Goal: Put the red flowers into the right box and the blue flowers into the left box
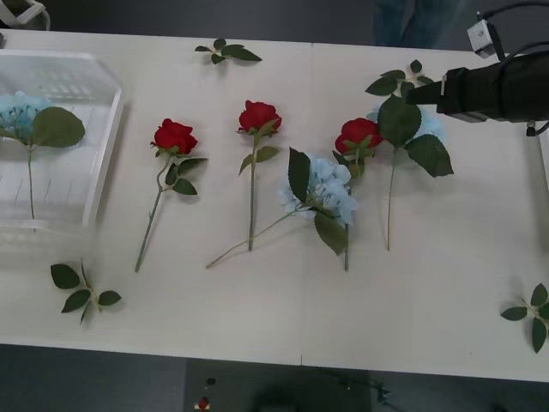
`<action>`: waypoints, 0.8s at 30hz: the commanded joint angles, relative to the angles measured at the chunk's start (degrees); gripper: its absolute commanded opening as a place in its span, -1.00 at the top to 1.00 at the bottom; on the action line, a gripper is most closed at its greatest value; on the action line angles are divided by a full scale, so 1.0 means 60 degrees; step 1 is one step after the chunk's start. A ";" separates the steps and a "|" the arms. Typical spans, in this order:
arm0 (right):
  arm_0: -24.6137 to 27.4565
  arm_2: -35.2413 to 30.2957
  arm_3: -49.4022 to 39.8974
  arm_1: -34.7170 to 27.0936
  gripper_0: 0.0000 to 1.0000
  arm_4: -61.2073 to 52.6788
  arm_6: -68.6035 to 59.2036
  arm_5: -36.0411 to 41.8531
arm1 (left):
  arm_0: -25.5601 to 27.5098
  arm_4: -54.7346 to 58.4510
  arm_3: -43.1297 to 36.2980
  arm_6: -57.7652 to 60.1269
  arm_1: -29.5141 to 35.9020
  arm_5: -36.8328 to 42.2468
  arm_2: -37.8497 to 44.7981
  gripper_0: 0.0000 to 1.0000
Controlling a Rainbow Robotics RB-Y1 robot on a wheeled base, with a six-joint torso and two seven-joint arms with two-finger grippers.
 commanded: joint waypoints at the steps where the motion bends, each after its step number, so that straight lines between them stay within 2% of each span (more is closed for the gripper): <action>1: -0.0884 0.0518 0.0939 0.0456 -1.00 0.1039 -0.2478 0.0036 | 0.0020 -0.0212 -0.0053 0.0183 0.0154 -0.0041 -0.0040 -0.30; 2: -0.1045 0.0693 0.1246 0.0587 -1.00 0.1331 -0.3050 0.0036 | 0.0020 -0.0242 -0.0053 0.0183 0.0154 -0.0041 -0.0055 -0.43; 4: -0.1294 0.0957 0.1642 0.0749 -1.00 0.1771 -0.3987 0.0036 | 0.0020 -0.0198 -0.0053 0.0183 0.0169 -0.0041 -0.0114 -0.55; 8: -0.1807 0.1528 0.2242 0.0983 -1.00 0.2826 -0.5701 0.0666 | -0.0258 0.0505 -0.0068 0.0052 0.0169 0.0296 -0.0377 -0.71; 12: -0.2012 0.1587 0.2169 0.1056 -1.00 0.3265 -0.6492 0.1632 | -0.0932 0.1516 -0.0126 -0.0051 0.0154 0.1277 -0.0890 -0.73; 16: -0.2012 0.1602 0.1876 0.1056 -1.00 0.3280 -0.7137 0.2174 | -0.1870 0.2000 -0.0200 0.0052 0.0154 0.1556 -0.2091 -0.74; 20: -0.1997 0.1616 0.1847 0.1422 -1.00 0.3705 -0.7840 0.2145 | -0.3012 0.1282 -0.0200 0.1092 0.0081 0.1556 -0.3746 -0.75; 24: -0.1953 0.1645 0.1847 0.1920 -1.00 0.4642 -0.8484 0.1881 | -0.3803 -0.0124 -0.0185 0.1971 -0.0329 0.1556 -0.4801 -0.74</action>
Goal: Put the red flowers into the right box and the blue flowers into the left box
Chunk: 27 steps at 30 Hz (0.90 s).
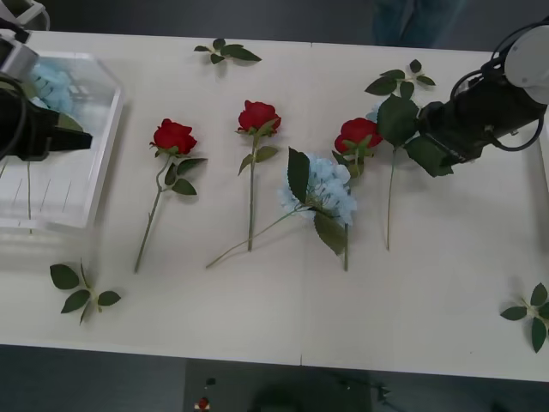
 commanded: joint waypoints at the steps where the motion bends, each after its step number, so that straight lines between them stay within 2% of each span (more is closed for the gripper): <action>1: -0.0175 -0.0075 -0.0128 0.0671 -1.00 0.0853 -0.0913 -0.0388 | -0.0805 -0.1340 -0.0191 0.1503 -0.0478 0.0031 -0.0616 -0.74; 10: -0.0160 -0.0075 -0.0128 0.1725 -1.00 0.2831 -0.2158 -0.0681 | -0.1274 -0.4753 -0.0191 0.3275 -0.2163 0.0134 -0.2052 -0.75; 16: -0.0160 -0.0075 -0.0113 0.1916 -1.00 0.3724 -0.2554 -0.0696 | -0.1391 -0.7229 -0.0191 0.4227 -0.3422 0.0134 -0.2711 -0.74; 22: -0.0160 -0.0075 0.0385 0.2150 -1.00 0.4047 -0.2510 -0.1048 | -0.1376 -0.9148 -0.0147 0.4520 -0.4213 0.0105 -0.3209 -0.74; 27: -0.0160 -0.0075 0.0736 0.2326 -1.00 0.4310 -0.2480 -0.1165 | -0.1274 -0.9998 0.0029 0.5033 -0.4697 -0.0027 -0.3267 -0.74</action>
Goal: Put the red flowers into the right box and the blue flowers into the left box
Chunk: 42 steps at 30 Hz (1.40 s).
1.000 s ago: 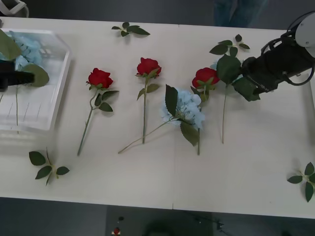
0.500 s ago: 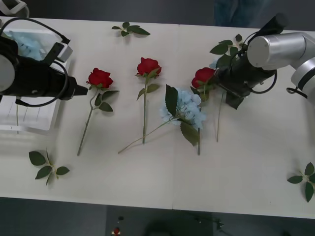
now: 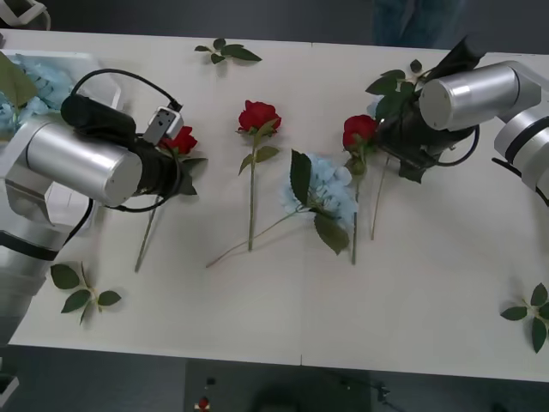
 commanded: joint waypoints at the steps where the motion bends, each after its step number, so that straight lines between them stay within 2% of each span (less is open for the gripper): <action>1: -0.0160 -0.0075 0.0158 0.0221 -1.00 0.0201 -0.0352 -0.0030 | -0.0221 -0.0664 -0.0028 0.0644 -0.0188 -0.0245 0.0116 -0.74; 9: -0.0160 -0.0075 0.0231 0.0294 -1.00 0.0538 -0.0352 0.0116 | 0.0351 -0.1425 0.0030 0.1201 -0.0173 -0.2340 0.0146 -0.74; 19: -0.0160 0.0101 0.1110 0.0836 -1.00 0.1007 -0.0279 -0.0821 | 0.1083 -0.1792 0.0777 0.1318 0.0149 -0.3453 0.0292 -0.74; 24: -0.0160 0.0115 0.1344 0.1027 -1.00 0.1139 -0.0250 -0.1217 | 0.1171 -0.1704 0.0968 0.1392 0.0178 -0.3482 0.0336 -0.73; 25: -0.0160 0.0115 0.1344 0.1056 -0.90 0.1197 -0.0250 -0.1217 | 0.1156 -0.1674 0.1012 0.1421 0.0149 -0.3482 0.0336 -0.72; 26: -0.0160 0.0115 0.1344 0.1071 -0.53 0.1227 -0.0250 -0.1231 | 0.1156 -0.1674 0.1056 0.1435 0.0120 -0.3482 0.0336 -0.69; 27: -0.0160 0.0115 0.1344 0.1085 -0.01 0.1241 -0.0250 -0.1231 | 0.1156 -0.1660 0.1085 0.1450 0.0090 -0.3482 0.0336 -0.66; 28: -0.0160 0.0115 0.1344 0.1085 0.65 0.1227 -0.0250 -0.1261 | 0.1156 -0.1674 0.1129 0.1465 0.0046 -0.3482 0.0336 -0.64; 29: -0.0160 0.0115 0.1344 0.1100 1.00 0.1212 -0.0250 -0.1275 | 0.1156 -0.1660 0.1187 0.1479 0.0017 -0.3482 0.0336 -0.63; 34: -0.0160 0.0115 0.1344 0.1100 1.00 0.1168 -0.0235 -0.1349 | 0.1156 -0.1645 0.1393 0.1538 -0.0217 -0.3482 0.0321 -0.57; 38: -0.0175 0.0101 0.1344 0.1100 1.00 0.1109 -0.0235 -0.1451 | 0.1156 -0.1660 0.1656 0.1582 -0.0466 -0.3497 0.0321 -0.34; 40: -0.0160 0.0115 0.1329 0.1085 1.00 0.1095 -0.0235 -0.1495 | 0.1156 -0.1660 0.1715 0.1582 -0.0554 -0.3497 0.0336 -0.05; 41: -0.0160 0.0115 0.1300 0.1041 1.00 0.1080 -0.0220 -0.1481 | 0.1156 -0.1689 0.1729 0.1582 -0.0584 -0.3497 0.0336 0.16; 42: -0.0160 0.0115 0.1242 0.0983 1.00 0.1051 -0.0206 -0.1481 | 0.1156 -0.1704 0.1729 0.1597 -0.0613 -0.3497 0.0321 0.58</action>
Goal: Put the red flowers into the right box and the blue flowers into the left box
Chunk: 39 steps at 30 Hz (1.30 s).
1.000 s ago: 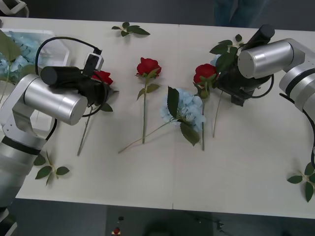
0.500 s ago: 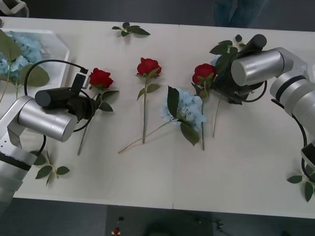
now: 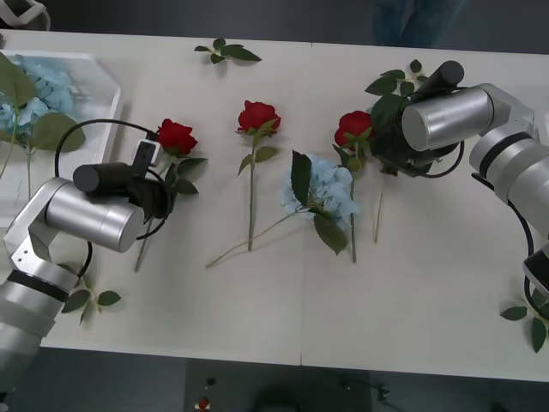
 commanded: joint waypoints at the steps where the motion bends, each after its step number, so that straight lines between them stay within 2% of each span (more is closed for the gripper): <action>1: -0.0132 0.0103 -0.0189 0.0019 1.00 -0.0152 -0.0185 -0.0115 | -0.0042 -0.0014 -0.0093 0.0440 -0.0035 -0.0110 0.0118 0.98; 5: -0.0132 0.0103 -0.0570 -0.0449 1.00 -0.0328 -0.0112 0.0119 | -0.0130 0.0103 -0.0195 0.0396 -0.0020 -0.0227 0.0118 1.00; 10: -0.0132 0.0059 -0.1038 -0.1050 1.00 -0.0855 -0.0024 0.0486 | -0.0101 0.1041 -0.1133 0.0367 0.0185 -0.0257 0.0103 1.00; 16: -0.0132 0.0015 -0.1844 -0.1739 1.00 -0.1251 0.0225 0.0544 | 0.0207 0.2520 -0.3037 0.0396 0.0903 -0.0389 0.0264 1.00; 21: -0.0132 -0.0043 -0.2796 -0.2281 1.00 -0.1749 0.1441 0.0442 | 0.0968 0.3838 -0.4853 0.0323 0.1533 -0.0608 0.1143 1.00; 25: -0.0044 -0.0351 -0.3675 -0.2910 1.00 -0.2921 0.2598 0.0427 | 0.1291 0.5743 -0.6274 0.0381 0.1753 -0.0623 0.1788 1.00; 28: 0.0278 -0.0893 -0.4246 -0.3218 1.00 -0.3683 0.3448 0.0427 | 0.1276 0.6783 -0.6494 0.0396 0.1489 -0.1018 0.2051 1.00; 29: 0.0512 -0.1259 -0.4583 -0.3364 1.00 -0.4093 0.4077 0.0442 | 0.1261 0.7149 -0.6494 0.0323 0.1284 -0.1502 0.2066 1.00; 32: 0.0952 -0.1801 -0.5111 -0.3672 1.00 -0.5191 0.5205 0.0530 | 0.1217 0.7735 -0.6421 0.0293 0.0991 -0.1648 0.2095 1.00; 36: 0.1450 -0.2592 -0.5374 -0.4258 1.00 -0.7623 0.7798 0.0969 | 0.1276 0.7574 -0.6142 0.0030 0.1006 -0.1619 0.2125 1.00; 39: 0.1831 -0.3251 -0.5360 -0.4566 1.00 -0.9366 0.9878 0.1745 | 0.1320 0.8160 -0.6011 -0.0542 0.1196 -0.1619 0.2125 1.00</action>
